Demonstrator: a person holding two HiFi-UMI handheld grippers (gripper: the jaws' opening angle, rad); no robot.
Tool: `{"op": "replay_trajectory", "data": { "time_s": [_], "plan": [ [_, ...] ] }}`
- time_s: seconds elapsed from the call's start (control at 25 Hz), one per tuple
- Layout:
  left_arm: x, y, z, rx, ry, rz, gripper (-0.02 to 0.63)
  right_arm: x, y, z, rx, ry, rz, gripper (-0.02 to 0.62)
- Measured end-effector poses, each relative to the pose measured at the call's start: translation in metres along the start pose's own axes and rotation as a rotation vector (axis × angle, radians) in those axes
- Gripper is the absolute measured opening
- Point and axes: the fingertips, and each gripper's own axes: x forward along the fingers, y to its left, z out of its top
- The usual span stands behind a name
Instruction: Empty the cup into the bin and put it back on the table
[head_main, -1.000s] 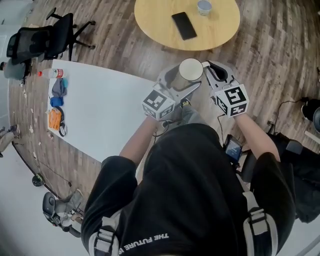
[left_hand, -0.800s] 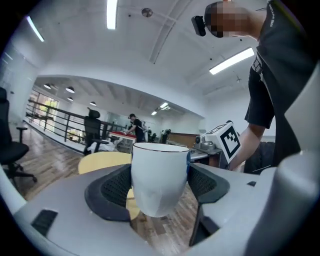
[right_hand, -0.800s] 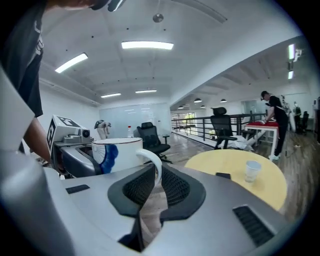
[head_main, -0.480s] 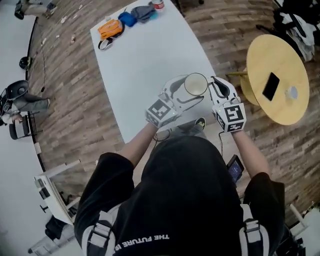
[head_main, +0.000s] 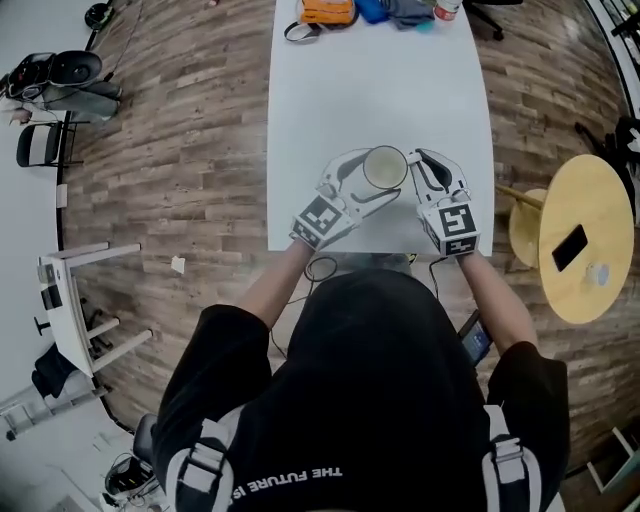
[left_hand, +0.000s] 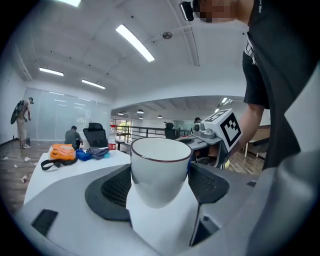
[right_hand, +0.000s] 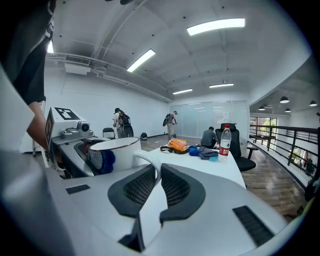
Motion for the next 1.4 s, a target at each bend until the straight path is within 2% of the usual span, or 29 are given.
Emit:
{"op": "replay_trajectory", "data": {
  "time_s": [0.4,0.52,0.68,1.0,1.32,1.4],
  "plan": [
    [0.04,0.033,-0.093,-0.009,0.166,-0.055,0.356,0.052,-0.016,-0.094,0.045,0.166,0.024,0.048],
    [0.047,0.036,-0.11,0.0,0.184,-0.072,0.356,0.059,-0.018,-0.115,0.072,0.19,0.028,0.049],
    [0.05,0.038,-0.111,0.001,0.17,-0.077,0.356,0.062,-0.02,-0.12,0.115,0.192,0.023,0.049],
    [0.046,0.037,-0.11,0.002,0.142,-0.082,0.356,0.061,-0.017,-0.12,0.107,0.198,0.038,0.049],
    [0.045,0.037,-0.11,-0.032,0.167,-0.099,0.357,0.058,-0.018,-0.127,0.117,0.255,0.1,0.051],
    [0.042,0.038,-0.11,-0.034,0.179,-0.089,0.357,0.053,-0.02,-0.129,0.128,0.275,0.11,0.071]
  ]
}}
